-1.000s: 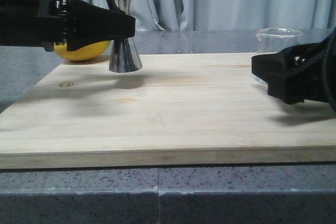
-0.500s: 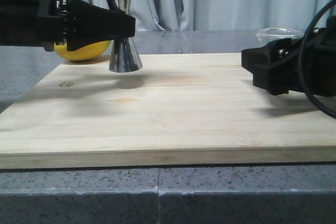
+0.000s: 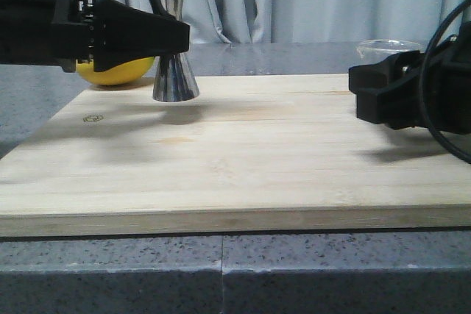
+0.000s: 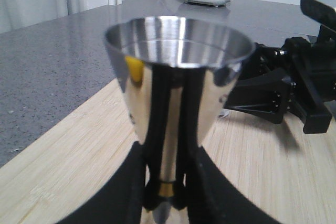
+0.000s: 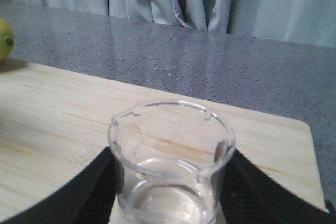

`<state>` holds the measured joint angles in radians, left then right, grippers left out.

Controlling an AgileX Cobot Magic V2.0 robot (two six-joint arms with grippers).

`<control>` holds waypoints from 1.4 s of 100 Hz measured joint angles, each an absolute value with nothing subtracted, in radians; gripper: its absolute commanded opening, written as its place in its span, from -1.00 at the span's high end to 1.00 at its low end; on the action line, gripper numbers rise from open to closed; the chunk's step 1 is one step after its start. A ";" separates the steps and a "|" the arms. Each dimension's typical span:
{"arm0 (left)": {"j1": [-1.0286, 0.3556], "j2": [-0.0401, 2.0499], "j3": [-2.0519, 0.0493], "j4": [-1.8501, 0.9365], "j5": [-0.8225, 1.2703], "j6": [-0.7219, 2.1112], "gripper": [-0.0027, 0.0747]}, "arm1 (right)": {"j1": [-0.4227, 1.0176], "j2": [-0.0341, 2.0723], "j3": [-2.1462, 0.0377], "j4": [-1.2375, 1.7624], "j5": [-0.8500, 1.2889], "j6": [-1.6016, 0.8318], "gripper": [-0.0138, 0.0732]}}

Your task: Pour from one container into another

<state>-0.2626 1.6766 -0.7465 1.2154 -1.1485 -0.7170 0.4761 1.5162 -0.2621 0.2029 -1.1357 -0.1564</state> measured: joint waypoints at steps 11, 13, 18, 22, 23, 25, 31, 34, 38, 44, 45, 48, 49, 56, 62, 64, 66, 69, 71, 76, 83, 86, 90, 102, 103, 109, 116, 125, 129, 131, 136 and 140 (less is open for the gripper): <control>-0.263 1.677 -0.746 1.215 -1.148 -0.717 0.98 | 0.476 1.516 -0.262 0.203 -1.136 -0.156 -0.03; -0.263 1.677 -0.746 1.215 -1.148 -0.717 0.98 | 0.476 1.516 -0.262 0.203 -1.136 -0.156 0.00; -0.263 1.677 -0.746 1.215 -1.148 -0.717 0.98 | 0.476 1.516 -0.262 0.203 -1.136 -0.156 0.08; -0.263 1.677 -0.746 1.215 -1.148 -0.717 0.98 | 0.476 1.516 -0.262 0.203 -1.136 -0.156 0.13; -0.263 1.677 -0.746 1.215 -1.148 -0.717 0.98 | 0.476 1.516 -0.262 0.203 -1.136 -0.156 0.14; -0.263 1.677 -0.746 1.215 -1.148 -0.717 0.98 | 0.476 1.516 -0.262 0.203 -1.136 -0.156 0.17; -0.263 1.677 -0.746 1.215 -1.148 -0.717 0.98 | 0.476 1.516 -0.262 0.203 -1.136 -0.156 0.22; -0.263 1.677 -0.746 1.215 -1.148 -0.717 0.98 | 0.476 1.516 -0.262 0.203 -1.136 -0.156 0.24; -0.263 1.677 -0.746 1.215 -1.148 -0.717 0.98 | 0.476 1.516 -0.262 0.203 -1.136 -0.156 0.24; -0.263 1.677 -0.746 1.215 -1.148 -0.717 0.98 | 0.476 1.516 -0.262 0.203 -1.136 -0.156 0.24; -0.263 1.677 -0.746 1.215 -1.148 -0.717 0.98 | 0.476 1.516 -0.262 0.203 -1.136 -0.156 0.24; -0.263 1.677 -0.746 1.215 -1.148 -0.717 0.98 | 0.476 1.516 -0.262 0.203 -1.136 -0.156 0.24; -0.263 1.677 -0.746 1.215 -1.148 -0.717 0.98 | 0.476 1.516 -0.262 0.203 -1.136 -0.156 0.24; -0.263 1.677 -0.746 1.215 -1.148 -0.717 0.98 | 0.476 1.516 -0.262 0.203 -1.136 -0.156 0.24; -0.263 1.677 -0.746 1.215 -1.148 -0.717 0.98 | 0.476 1.516 -0.262 0.203 -1.136 -0.156 0.24; -0.263 1.677 -0.746 1.215 -1.148 -0.717 0.98 | 0.476 1.516 -0.262 0.203 -1.136 -0.156 0.24; -0.263 1.677 -0.746 1.215 -1.148 -0.717 0.98 | 0.476 1.516 -0.262 0.203 -1.136 -0.156 0.24; -0.263 1.677 -0.746 1.215 -1.148 -0.717 0.98 | 0.476 1.516 -0.262 0.203 -1.136 -0.156 0.24; -0.263 1.677 -0.746 1.215 -1.148 -0.717 0.98 | 0.476 1.516 -0.262 0.203 -1.136 -0.156 0.24; -0.263 1.677 -0.746 1.215 -1.148 -0.717 0.98 | 0.476 1.516 -0.262 0.203 -1.136 -0.156 0.24; -0.263 1.677 -0.746 1.215 -1.148 -0.717 0.98 | 0.476 1.516 -0.262 0.203 -1.136 -0.156 0.24; -0.263 1.677 -0.746 1.215 -1.148 -0.717 0.98 | 0.476 1.516 -0.262 0.203 -1.136 -0.156 0.24; -0.263 1.677 -0.746 1.217 -1.148 -0.717 0.98 | 0.476 1.516 -0.262 0.203 -1.136 -0.156 0.24; -0.263 1.677 -0.746 1.217 -1.148 -0.717 0.98 | 0.476 1.516 -0.262 0.203 -1.136 -0.156 0.24; -0.263 1.677 -0.746 1.217 -1.148 -0.717 0.98 | 0.476 1.516 -0.262 0.203 -1.136 -0.156 0.24; -0.263 1.677 -0.746 1.217 -1.148 -0.717 0.98 | 0.476 1.516 -0.266 0.203 -1.134 -0.156 0.24; -0.263 1.677 -0.746 1.217 -1.148 -0.717 0.98 | 0.476 1.516 -0.282 0.203 -1.132 -0.156 0.24; -0.263 1.677 -0.746 1.217 -1.148 -0.717 0.98 | 0.476 1.502 -0.311 0.203 -1.115 -0.156 0.24; -0.263 1.677 -0.746 1.217 -1.148 -0.717 0.98 | 0.476 1.489 -0.326 0.203 -1.100 -0.156 0.24; -0.263 1.677 -0.746 1.217 -1.148 -0.717 0.98 | 0.476 1.483 -0.334 0.203 -1.092 -0.156 0.24; -0.263 1.677 -0.746 1.217 -1.148 -0.717 0.98 | 0.476 1.467 -0.352 0.201 -1.068 -0.159 0.24; -0.263 1.677 -0.746 1.217 -1.148 -0.717 0.98 | 0.476 1.455 -0.368 0.198 -1.044 -0.161 0.24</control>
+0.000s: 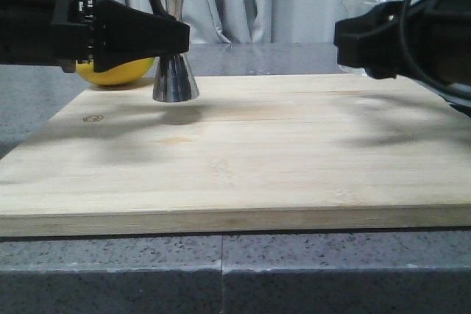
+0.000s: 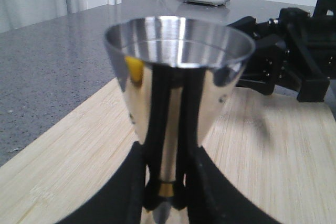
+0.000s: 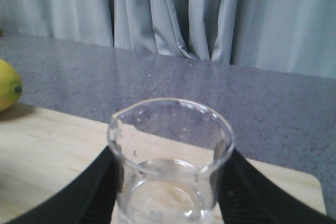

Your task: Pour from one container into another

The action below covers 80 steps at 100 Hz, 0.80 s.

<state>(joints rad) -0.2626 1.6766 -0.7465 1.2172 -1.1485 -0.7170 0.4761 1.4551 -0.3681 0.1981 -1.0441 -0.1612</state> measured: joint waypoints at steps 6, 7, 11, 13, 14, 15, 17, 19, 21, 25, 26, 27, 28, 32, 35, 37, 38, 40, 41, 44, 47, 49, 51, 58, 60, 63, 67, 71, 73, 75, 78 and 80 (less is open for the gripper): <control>-0.263 1.677 -0.746 1.217 -1.148 -0.717 0.98 | 0.476 1.435 -0.391 0.186 -1.008 -0.165 0.24; -0.263 1.677 -0.746 1.217 -1.148 -0.717 0.98 | 0.476 1.433 -0.397 0.184 -0.997 -0.168 0.24; -0.264 1.677 -0.746 1.217 -1.148 -0.718 0.98 | 0.476 1.420 -0.413 0.172 -0.968 -0.173 0.24; -0.264 1.677 -0.746 1.217 -1.148 -0.718 0.98 | 0.476 1.413 -0.423 0.165 -0.949 -0.172 0.24; -0.265 1.677 -0.746 1.217 -1.148 -0.718 0.98 | 0.476 1.411 -0.429 0.160 -0.936 -0.174 0.24; -0.265 1.677 -0.746 1.217 -1.148 -0.718 0.98 | 0.476 1.407 -0.433 0.157 -0.929 -0.175 0.24; -0.268 1.677 -0.746 1.217 -1.148 -0.718 0.98 | 0.476 1.401 -0.443 0.149 -0.909 -0.175 0.24; -0.272 1.677 -0.746 1.217 -1.148 -0.719 0.98 | 0.476 1.395 -0.454 0.142 -0.889 -0.176 0.24; -0.275 1.677 -0.746 1.217 -1.148 -0.719 0.98 | 0.476 1.392 -0.464 0.134 -0.868 -0.176 0.24; -0.281 1.677 -0.746 1.217 -1.148 -0.719 0.98 | 0.476 1.381 -0.483 0.121 -0.836 -0.179 0.24; -0.284 1.677 -0.746 1.217 -1.148 -0.719 0.98 | 0.476 1.378 -0.490 0.115 -0.823 -0.179 0.24; -0.287 1.677 -0.746 1.217 -1.148 -0.719 0.98 | 0.476 1.378 -0.494 0.112 -0.817 -0.179 0.24; -0.290 1.677 -0.746 1.217 -1.148 -0.719 0.98 | 0.476 1.375 -0.500 0.106 -0.805 -0.180 0.24; -0.295 1.677 -0.746 1.217 -1.148 -0.719 0.98 | 0.476 1.366 -0.517 0.094 -0.781 -0.180 0.24; -0.301 1.677 -0.746 1.217 -1.148 -0.719 0.98 | 0.476 1.361 -0.532 0.082 -0.759 -0.180 0.24; -0.304 1.677 -0.746 1.217 -1.148 -0.719 0.98 | 0.476 1.356 -0.541 0.077 -0.748 -0.180 0.24; -0.304 1.677 -0.746 1.217 -1.148 -0.719 0.98 | 0.476 1.352 -0.544 0.071 -0.744 -0.180 0.24; -0.306 1.677 -0.746 1.217 -1.148 -0.719 0.98 | 0.476 1.347 -0.553 0.064 -0.732 -0.180 0.24; -0.306 1.677 -0.746 1.217 -1.148 -0.719 0.98 | 0.476 1.346 -0.556 0.062 -0.728 -0.180 0.24; -0.308 1.677 -0.746 1.219 -1.148 -0.719 0.98 | 0.476 1.338 -0.571 0.052 -0.706 -0.180 0.24; -0.311 1.677 -0.746 1.219 -1.148 -0.720 0.98 | 0.476 1.329 -0.584 0.039 -0.687 -0.180 0.24; -0.311 1.677 -0.746 1.219 -1.148 -0.720 0.98 | 0.476 1.325 -0.593 0.029 -0.671 -0.180 0.24; -0.311 1.677 -0.746 1.219 -1.148 -0.720 0.98 | 0.476 1.318 -0.602 0.023 -0.656 -0.180 0.24; -0.311 1.677 -0.746 1.219 -1.148 -0.720 0.98 | 0.476 1.297 -0.631 -0.007 -0.600 -0.180 0.24; -0.311 1.677 -0.746 1.219 -1.148 -0.720 0.98 | 0.476 1.291 -0.637 -0.016 -0.589 -0.180 0.24; -0.311 1.677 -0.746 1.219 -1.148 -0.720 0.98 | 0.476 1.282 -0.651 -0.032 -0.559 -0.180 0.24; -0.311 1.677 -0.746 1.219 -1.148 -0.720 0.98 | 0.476 1.270 -0.665 -0.048 -0.530 -0.180 0.24; -0.311 1.677 -0.746 1.219 -1.148 -0.722 0.98 | 0.476 1.258 -0.680 -0.066 -0.498 -0.181 0.24; -0.312 1.677 -0.746 1.219 -1.148 -0.722 0.98 | 0.476 1.253 -0.687 -0.075 -0.483 -0.181 0.24; -0.314 1.677 -0.746 1.219 -1.148 -0.722 0.98 | 0.476 1.247 -0.694 -0.084 -0.468 -0.181 0.24; -0.317 1.677 -0.746 1.219 -1.148 -0.722 0.98 | 0.476 1.240 -0.701 -0.095 -0.451 -0.181 0.24; -0.321 1.677 -0.746 1.219 -1.148 -0.722 0.98 | 0.476 1.235 -0.708 -0.102 -0.438 -0.181 0.24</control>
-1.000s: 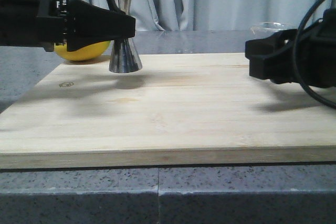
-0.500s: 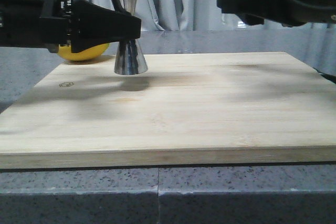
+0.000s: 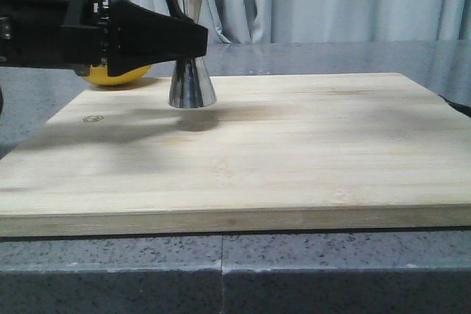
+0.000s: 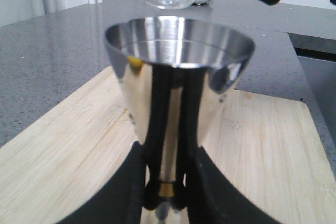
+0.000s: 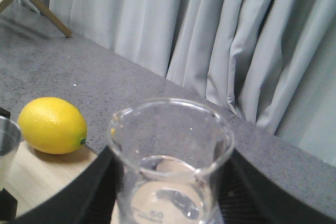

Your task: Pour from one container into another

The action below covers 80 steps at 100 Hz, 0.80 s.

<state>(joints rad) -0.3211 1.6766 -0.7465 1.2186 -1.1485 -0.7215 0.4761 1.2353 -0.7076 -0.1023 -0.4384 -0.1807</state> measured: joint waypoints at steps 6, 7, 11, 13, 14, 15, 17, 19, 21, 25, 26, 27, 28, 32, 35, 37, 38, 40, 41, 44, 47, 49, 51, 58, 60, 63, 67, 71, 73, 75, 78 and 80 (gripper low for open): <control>-0.333 1.677 -0.746 1.219 -1.148 -0.722 0.98 | 0.476 1.224 -0.726 -0.120 -0.397 -0.181 0.24; -0.334 1.677 -0.746 1.219 -1.148 -0.722 0.98 | 0.476 1.222 -0.728 -0.125 -0.393 -0.181 0.24; -0.342 1.677 -0.746 1.219 -1.148 -0.722 0.98 | 0.476 1.214 -0.740 -0.138 -0.364 -0.181 0.24; -0.344 1.677 -0.746 1.219 -1.148 -0.722 0.98 | 0.476 1.211 -0.746 -0.143 -0.349 -0.181 0.24; -0.346 1.677 -0.746 1.219 -1.148 -0.722 0.98 | 0.478 1.209 -0.748 -0.148 -0.345 -0.181 0.24; -0.346 1.677 -0.746 1.219 -1.148 -0.722 0.98 | 0.478 1.209 -0.750 -0.150 -0.341 -0.181 0.24; -0.350 1.677 -0.746 1.219 -1.148 -0.722 0.98 | 0.480 1.204 -0.755 -0.157 -0.328 -0.181 0.24; -0.353 1.677 -0.746 1.219 -1.148 -0.722 0.98 | 0.482 1.202 -0.761 -0.164 -0.316 -0.181 0.24; -0.354 1.677 -0.746 1.219 -1.148 -0.722 0.98 | 0.485 1.198 -0.766 -0.171 -0.303 -0.181 0.24; -0.359 1.677 -0.746 1.217 -1.148 -0.722 0.98 | 0.491 1.191 -0.775 -0.188 -0.282 -0.181 0.24; -0.360 1.677 -0.746 1.217 -1.148 -0.722 0.98 | 0.493 1.190 -0.775 -0.191 -0.279 -0.181 0.24; -0.360 1.677 -0.746 1.217 -1.148 -0.722 0.98 | 0.497 1.189 -0.779 -0.194 -0.273 -0.181 0.24; -0.360 1.677 -0.746 1.217 -1.148 -0.722 0.98 | 0.498 1.187 -0.781 -0.197 -0.269 -0.181 0.24; -0.364 1.677 -0.746 1.217 -1.148 -0.722 0.98 | 0.510 1.181 -0.789 -0.210 -0.252 -0.181 0.24; -0.364 1.677 -0.746 1.217 -1.148 -0.722 0.98 | 0.517 1.177 -0.795 -0.217 -0.242 -0.181 0.24; -0.365 1.677 -0.746 1.217 -1.148 -0.722 0.98 | 0.523 1.175 -0.797 -0.221 -0.235 -0.181 0.24; -0.367 1.677 -0.746 1.217 -1.148 -0.722 0.98 | 0.525 1.175 -0.800 -0.223 -0.233 -0.181 0.24; -0.367 1.677 -0.746 1.217 -1.148 -0.722 0.98 | 0.529 1.172 -0.803 -0.226 -0.228 -0.181 0.24; -0.369 1.677 -0.746 1.217 -1.148 -0.722 0.98 | 0.534 1.172 -0.807 -0.228 -0.223 -0.181 0.24; -0.372 1.677 -0.746 1.214 -1.148 -0.722 0.98 | 0.541 1.169 -0.812 -0.237 -0.212 -0.182 0.24; -0.374 1.677 -0.746 1.215 -1.148 -0.722 0.98 | 0.548 1.165 -0.818 -0.244 -0.201 -0.182 0.24; -0.376 1.677 -0.746 1.215 -1.148 -0.722 0.98 | 0.551 1.165 -0.823 -0.246 -0.193 -0.182 0.24; -0.381 1.677 -0.746 1.215 -1.148 -0.722 0.98 | 0.556 1.163 -0.826 -0.251 -0.186 -0.182 0.24; -0.390 1.677 -0.746 1.215 -1.148 -0.722 0.98 | 0.565 1.161 -0.840 -0.271 -0.156 -0.182 0.24; -0.393 1.677 -0.746 1.215 -1.148 -0.722 0.98 | 0.568 1.163 -0.845 -0.277 -0.149 -0.182 0.24; -0.398 1.677 -0.746 1.215 -1.148 -0.722 0.98 | 0.570 1.163 -0.847 -0.286 -0.141 -0.182 0.24; -0.402 1.677 -0.746 1.215 -1.148 -0.722 0.98 | 0.572 1.163 -0.848 -0.296 -0.131 -0.182 0.24; -0.402 1.677 -0.746 1.215 -1.148 -0.722 0.98 | 0.576 1.163 -0.848 -0.301 -0.122 -0.182 0.24; -0.402 1.677 -0.746 1.215 -1.148 -0.722 0.98 | 0.577 1.163 -0.849 -0.303 -0.119 -0.182 0.24; -0.402 1.677 -0.746 1.215 -1.148 -0.722 0.98 | 0.579 1.163 -0.849 -0.307 -0.116 -0.182 0.24; -0.402 1.677 -0.746 1.215 -1.148 -0.722 0.98 | 0.583 1.163 -0.849 -0.311 -0.110 -0.182 0.24; -0.402 1.677 -0.746 1.215 -1.148 -0.722 0.98 | 0.583 1.163 -0.849 -0.315 -0.107 -0.182 0.24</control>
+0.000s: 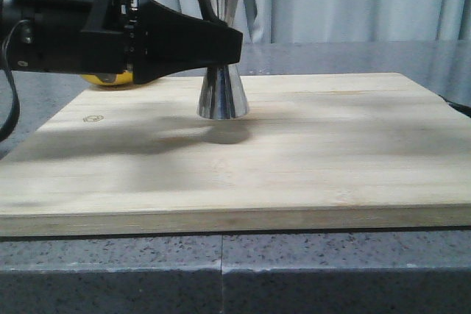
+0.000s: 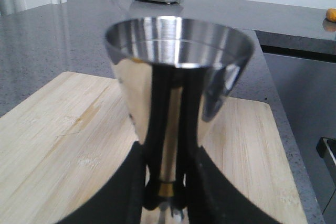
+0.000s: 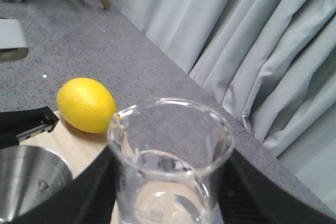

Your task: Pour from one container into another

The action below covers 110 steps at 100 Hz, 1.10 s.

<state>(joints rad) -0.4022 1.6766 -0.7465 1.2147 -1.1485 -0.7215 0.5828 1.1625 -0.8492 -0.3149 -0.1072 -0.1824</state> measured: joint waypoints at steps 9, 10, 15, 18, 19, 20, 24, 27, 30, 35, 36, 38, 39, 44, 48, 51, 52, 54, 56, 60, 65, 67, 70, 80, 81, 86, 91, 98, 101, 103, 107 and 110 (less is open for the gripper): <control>-0.403 1.677 -0.746 1.215 -1.148 -0.722 0.98 | 0.596 1.163 -0.849 -0.330 -0.093 -0.182 0.24; -0.403 1.677 -0.746 1.215 -1.148 -0.722 0.98 | 0.597 1.163 -0.849 -0.332 -0.089 -0.182 0.24; -0.403 1.677 -0.746 1.215 -1.148 -0.722 0.98 | 0.607 1.163 -0.849 -0.342 -0.082 -0.182 0.24; -0.403 1.677 -0.746 1.215 -1.148 -0.722 0.98 | 0.608 1.163 -0.849 -0.348 -0.081 -0.182 0.24; -0.403 1.677 -0.746 1.215 -1.148 -0.722 0.98 | 0.611 1.163 -0.849 -0.350 -0.081 -0.182 0.24; -0.403 1.677 -0.746 1.215 -1.148 -0.722 0.98 | 0.611 1.163 -0.849 -0.353 -0.078 -0.182 0.24; -0.403 1.677 -0.746 1.215 -1.148 -0.722 0.98 | 0.616 1.163 -0.849 -0.360 -0.078 -0.182 0.24; -0.403 1.676 -0.746 1.215 -1.148 -0.722 0.98 | 0.616 1.163 -0.849 -0.368 -0.078 -0.182 0.24; -0.403 1.676 -0.746 1.215 -1.148 -0.722 0.98 | 0.618 1.163 -0.849 -0.372 -0.077 -0.182 0.24; -0.403 1.676 -0.746 1.215 -1.148 -0.722 0.98 | 0.617 1.163 -0.849 -0.382 -0.077 -0.182 0.24; -0.403 1.676 -0.746 1.215 -1.148 -0.722 0.98 | 0.617 1.163 -0.849 -0.384 -0.077 -0.182 0.24; -0.403 1.676 -0.746 1.215 -1.148 -0.722 0.98 | 0.617 1.163 -0.849 -0.387 -0.075 -0.182 0.24; -0.403 1.676 -0.746 1.215 -1.148 -0.722 0.98 | 0.617 1.163 -0.849 -0.390 -0.075 -0.182 0.24; -0.403 1.676 -0.746 1.215 -1.148 -0.722 0.98 | 0.617 1.163 -0.849 -0.400 -0.075 -0.184 0.24; -0.403 1.676 -0.746 1.215 -1.148 -0.722 0.98 | 0.617 1.163 -0.849 -0.408 -0.075 -0.184 0.24; -0.403 1.676 -0.746 1.215 -1.148 -0.722 0.98 | 0.617 1.163 -0.849 -0.413 -0.075 -0.184 0.24; -0.403 1.676 -0.746 1.215 -1.148 -0.722 0.98 | 0.617 1.163 -0.849 -0.416 -0.075 -0.184 0.24; -0.403 1.676 -0.746 1.215 -1.148 -0.722 0.98 | 0.617 1.163 -0.849 -0.418 -0.075 -0.184 0.24; -0.403 1.676 -0.746 1.215 -1.148 -0.724 0.98 | 0.617 1.163 -0.849 -0.423 -0.075 -0.184 0.24; -0.403 1.676 -0.746 1.215 -1.148 -0.725 0.98 | 0.617 1.163 -0.849 -0.428 -0.075 -0.184 0.24; -0.403 1.676 -0.746 1.215 -1.148 -0.731 0.98 | 0.617 1.163 -0.849 -0.433 -0.075 -0.184 0.24; -0.403 1.676 -0.746 1.215 -1.148 -0.731 0.98 | 0.617 1.163 -0.849 -0.435 -0.075 -0.184 0.24; -0.403 1.676 -0.746 1.215 -1.148 -0.733 0.98 | 0.617 1.163 -0.849 -0.439 -0.075 -0.184 0.24; -0.403 1.676 -0.746 1.215 -1.148 -0.735 0.98 | 0.617 1.163 -0.849 -0.451 -0.075 -0.184 0.24; -0.403 1.676 -0.746 1.215 -1.148 -0.735 0.98 | 0.617 1.163 -0.849 -0.453 -0.075 -0.184 0.24; -0.403 1.676 -0.746 1.215 -1.148 -0.735 0.98 | 0.617 1.163 -0.849 -0.460 -0.075 -0.184 0.24; -0.408 1.676 -0.746 1.215 -1.148 -0.735 0.98 | 0.617 1.163 -0.849 -0.462 -0.075 -0.184 0.24; -0.415 1.676 -0.746 1.215 -1.148 -0.735 0.98 | 0.617 1.163 -0.849 -0.466 -0.075 -0.184 0.24; -0.419 1.676 -0.746 1.215 -1.148 -0.735 0.98 | 0.617 1.163 -0.849 -0.467 -0.075 -0.184 0.24; -0.422 1.676 -0.746 1.215 -1.148 -0.735 0.98 | 0.617 1.163 -0.849 -0.467 -0.075 -0.184 0.24; -0.426 1.676 -0.746 1.215 -1.148 -0.735 0.98 | 0.617 1.163 -0.849 -0.468 -0.075 -0.184 0.24; -0.426 1.676 -0.746 1.215 -1.148 -0.735 0.98 | 0.617 1.163 -0.849 -0.469 -0.075 -0.184 0.24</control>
<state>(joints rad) -0.4258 1.6758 -0.7465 1.2147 -1.1485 -0.7351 0.6174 1.1625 -0.8492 -0.4692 -0.0749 -0.1842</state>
